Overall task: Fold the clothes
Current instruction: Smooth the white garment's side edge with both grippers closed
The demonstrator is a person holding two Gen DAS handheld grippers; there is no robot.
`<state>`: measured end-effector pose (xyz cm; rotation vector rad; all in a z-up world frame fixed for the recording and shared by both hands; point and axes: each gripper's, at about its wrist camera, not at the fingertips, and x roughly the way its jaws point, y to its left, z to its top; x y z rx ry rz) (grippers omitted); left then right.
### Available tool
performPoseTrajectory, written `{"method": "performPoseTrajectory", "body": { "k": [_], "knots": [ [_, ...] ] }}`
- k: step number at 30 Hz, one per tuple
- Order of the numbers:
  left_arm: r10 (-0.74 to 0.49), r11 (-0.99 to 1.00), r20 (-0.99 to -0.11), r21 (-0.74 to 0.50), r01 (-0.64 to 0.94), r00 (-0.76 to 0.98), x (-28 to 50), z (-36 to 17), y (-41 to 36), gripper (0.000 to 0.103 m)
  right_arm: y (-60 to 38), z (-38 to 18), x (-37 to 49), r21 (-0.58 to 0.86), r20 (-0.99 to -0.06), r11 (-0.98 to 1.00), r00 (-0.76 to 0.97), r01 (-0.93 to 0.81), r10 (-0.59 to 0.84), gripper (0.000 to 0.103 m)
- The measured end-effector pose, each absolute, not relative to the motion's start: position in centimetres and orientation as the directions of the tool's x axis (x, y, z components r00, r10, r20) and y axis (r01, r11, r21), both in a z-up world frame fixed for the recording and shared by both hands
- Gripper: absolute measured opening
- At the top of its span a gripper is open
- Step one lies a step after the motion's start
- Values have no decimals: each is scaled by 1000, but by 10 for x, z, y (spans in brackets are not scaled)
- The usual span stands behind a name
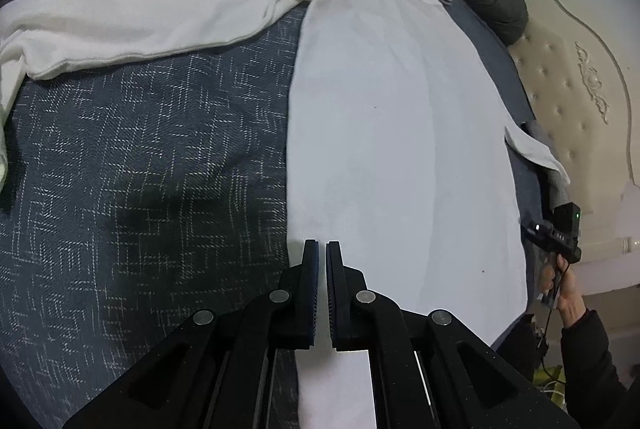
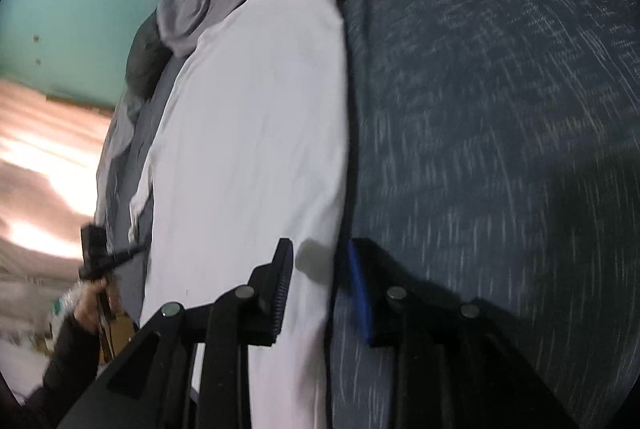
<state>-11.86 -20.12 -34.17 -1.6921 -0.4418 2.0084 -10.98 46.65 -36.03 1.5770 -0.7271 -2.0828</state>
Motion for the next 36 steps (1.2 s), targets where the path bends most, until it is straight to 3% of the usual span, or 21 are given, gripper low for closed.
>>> {"method": "performPoseTrajectory", "body": {
  "k": [2, 3, 13, 18, 20, 25, 29, 36],
  "knots": [
    [544, -837, -829, -527, -147, -127, -116, -340, -201, 4, 468, -363, -103, 644, -736, -765, -260, 18, -625, 6],
    [546, -836, -828, -529, -145, -129, -115, -339, -200, 4, 469, -364, -100, 647, -734, -762, -260, 16, -628, 4],
    [558, -827, -816, -533, -179, -150, -100, -312, -193, 4, 476, -342, -93, 624, -732, -782, -349, 3, -585, 3],
    [561, -825, -813, -534, -185, -155, -84, -304, -200, 4, 467, -343, -87, 601, -763, -799, -313, -24, -565, 9],
    [566, -821, -809, -538, -190, -158, -78, -300, -208, 4, 464, -342, -78, 579, -782, -815, -284, -7, -554, 34],
    [567, -820, -808, -538, -194, -159, -86, -300, -205, 4, 462, -346, -61, 565, -800, -825, -234, 19, -553, 34],
    [569, -819, -806, -540, -191, -161, -85, -298, -204, 4, 464, -350, -51, 587, -785, -809, -226, 23, -577, 3],
    [568, -819, -807, -535, -206, -162, -79, -291, -200, 4, 472, -345, -41, 574, -789, -819, -257, 18, -559, 2]
  ]
}}
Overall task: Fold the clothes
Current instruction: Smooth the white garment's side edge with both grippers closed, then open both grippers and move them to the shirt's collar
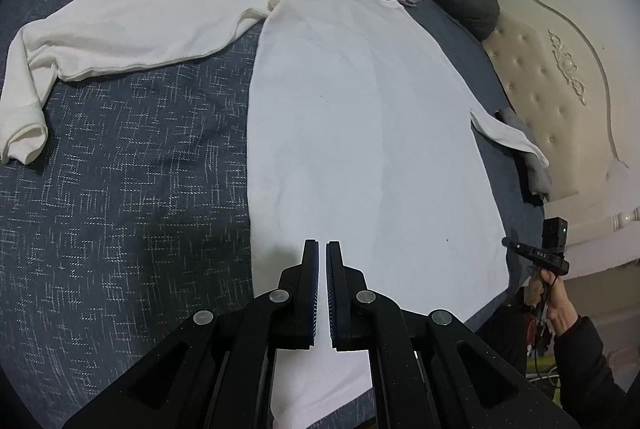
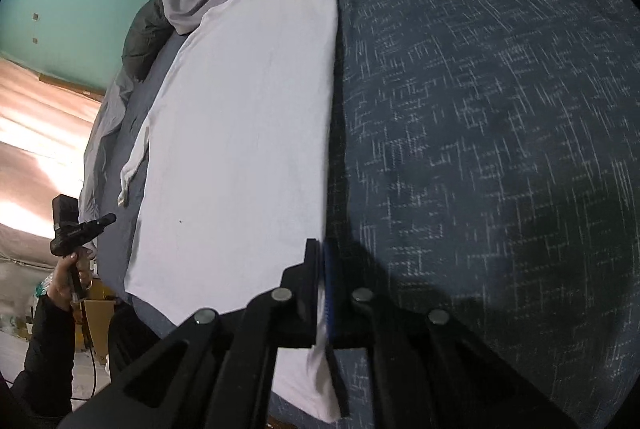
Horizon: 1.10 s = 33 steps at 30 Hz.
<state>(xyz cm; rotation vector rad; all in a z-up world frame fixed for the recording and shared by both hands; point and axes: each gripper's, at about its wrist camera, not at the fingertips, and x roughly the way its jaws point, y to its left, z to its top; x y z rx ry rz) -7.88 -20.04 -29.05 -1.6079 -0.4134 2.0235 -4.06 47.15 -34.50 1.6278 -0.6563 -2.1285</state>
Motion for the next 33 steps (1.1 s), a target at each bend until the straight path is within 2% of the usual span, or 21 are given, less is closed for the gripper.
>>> {"method": "performPoseTrajectory", "body": {
  "k": [8, 14, 18, 20, 22, 24, 27, 33],
  "knots": [
    [563, -823, -809, -532, -197, -168, -81, -291, -203, 4, 468, -351, -39, 531, -831, -847, -181, 25, -526, 5],
    [552, -832, -811, -522, -188, -192, -101, -285, -206, 4, 481, -330, -57, 514, -828, -857, -243, 33, -505, 5],
    [533, -845, -817, -502, -182, -222, -134, -278, -203, 6, 482, -309, -93, 497, -816, -866, -312, 51, -486, 8],
    [524, -851, -817, -493, -179, -241, -155, -274, -199, 8, 480, -303, -114, 494, -810, -868, -334, 53, -482, 22],
    [512, -859, -818, -480, -179, -261, -178, -271, -195, 10, 473, -298, -137, 490, -804, -869, -352, 63, -479, 28],
    [505, -863, -815, -471, -182, -285, -205, -266, -189, 12, 464, -294, -162, 481, -800, -873, -369, 76, -473, 29],
    [489, -872, -813, -451, -187, -317, -247, -261, -178, 21, 452, -291, -202, 464, -802, -881, -377, 95, -463, 29],
    [451, -890, -830, -395, -226, -327, -330, -269, -146, 24, 430, -294, -283, 411, -812, -901, -393, 139, -431, 30]
  ]
}}
